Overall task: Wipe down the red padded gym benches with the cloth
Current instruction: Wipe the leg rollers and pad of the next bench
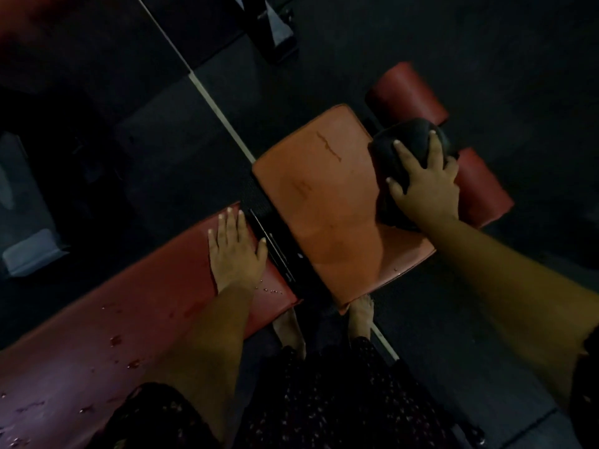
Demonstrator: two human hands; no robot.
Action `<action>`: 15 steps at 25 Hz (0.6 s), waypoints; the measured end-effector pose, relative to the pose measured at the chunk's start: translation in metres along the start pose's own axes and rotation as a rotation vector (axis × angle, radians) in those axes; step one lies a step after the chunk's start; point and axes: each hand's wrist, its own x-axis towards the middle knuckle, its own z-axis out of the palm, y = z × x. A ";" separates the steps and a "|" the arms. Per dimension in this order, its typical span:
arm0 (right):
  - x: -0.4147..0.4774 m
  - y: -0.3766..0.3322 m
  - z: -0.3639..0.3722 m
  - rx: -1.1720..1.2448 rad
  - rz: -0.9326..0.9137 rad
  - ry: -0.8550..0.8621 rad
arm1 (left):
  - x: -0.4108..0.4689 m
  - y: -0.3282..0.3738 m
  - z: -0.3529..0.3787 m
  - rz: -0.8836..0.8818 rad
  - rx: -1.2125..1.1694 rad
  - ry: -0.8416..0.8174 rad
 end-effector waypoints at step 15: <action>0.009 0.021 -0.002 -0.179 -0.175 -0.004 | 0.001 0.001 0.019 -0.031 0.014 0.134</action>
